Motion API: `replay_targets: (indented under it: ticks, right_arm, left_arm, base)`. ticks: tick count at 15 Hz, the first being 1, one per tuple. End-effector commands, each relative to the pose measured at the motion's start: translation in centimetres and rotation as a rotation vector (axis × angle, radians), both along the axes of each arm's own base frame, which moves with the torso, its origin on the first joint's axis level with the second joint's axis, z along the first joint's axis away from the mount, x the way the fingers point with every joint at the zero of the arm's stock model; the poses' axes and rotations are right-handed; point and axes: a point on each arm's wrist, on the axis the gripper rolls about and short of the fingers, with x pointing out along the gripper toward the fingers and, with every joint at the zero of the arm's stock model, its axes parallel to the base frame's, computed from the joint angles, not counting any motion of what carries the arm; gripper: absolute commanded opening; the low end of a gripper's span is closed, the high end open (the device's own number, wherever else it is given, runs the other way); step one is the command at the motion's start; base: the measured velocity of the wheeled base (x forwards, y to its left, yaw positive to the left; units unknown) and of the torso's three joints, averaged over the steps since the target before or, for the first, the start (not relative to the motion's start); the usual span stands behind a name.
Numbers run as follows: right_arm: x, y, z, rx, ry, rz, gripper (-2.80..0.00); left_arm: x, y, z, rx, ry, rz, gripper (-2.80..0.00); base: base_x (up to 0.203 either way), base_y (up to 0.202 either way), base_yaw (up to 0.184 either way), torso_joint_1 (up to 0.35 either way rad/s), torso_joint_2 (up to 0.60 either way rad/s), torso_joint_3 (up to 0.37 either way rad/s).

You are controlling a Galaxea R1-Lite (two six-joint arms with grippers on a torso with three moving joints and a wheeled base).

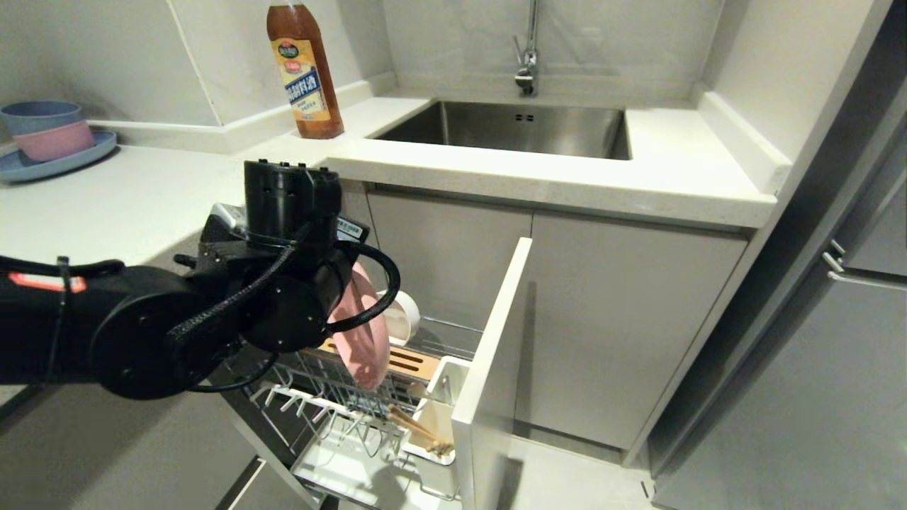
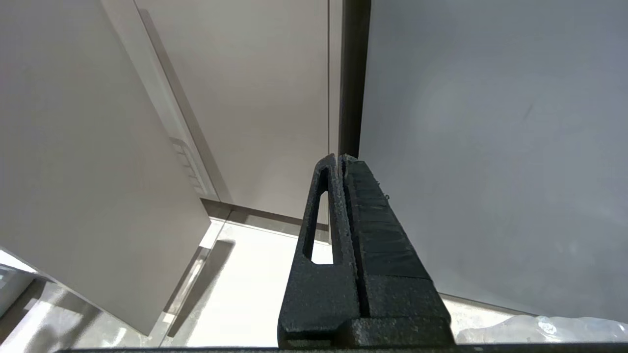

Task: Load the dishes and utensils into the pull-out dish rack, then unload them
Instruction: Pick up the plate and place it in the cupboard

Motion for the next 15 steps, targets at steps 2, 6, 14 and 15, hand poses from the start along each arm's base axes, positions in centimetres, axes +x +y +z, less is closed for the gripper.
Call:
replay_targets:
  ticks: [2,6,14,15]
  right_arm:
    - [0.0,0.0,-0.1,0.0,0.003,-0.001,-2.8]
    - [0.0,0.0,0.0,0.0,0.002,0.001,-2.8]
    - [0.0,0.0,-0.1,0.0,0.003,0.001,-2.8]
    - [0.0,0.0,-0.1,0.0,0.003,-0.001,-2.8]
  left_arm:
    - [0.9,-0.2,-1.1,-0.023,0.017,0.024,-2.8]
    - [1.9,-0.4,-2.4,-0.057,0.024,0.061,-2.8]
    - [3.0,-0.9,-3.9,-0.059,0.017,0.116,-2.8]
    - [3.2,-0.8,-4.1,-0.05,0.017,0.142,-2.8]
  base:
    - [0.0,0.0,0.0,0.0,0.0,0.0]
    - [0.0,0.0,0.0,0.0,0.0,0.0]
    - [0.0,0.0,0.0,0.0,0.0,0.0]
    - [0.0,0.0,0.0,0.0,0.0,0.0]
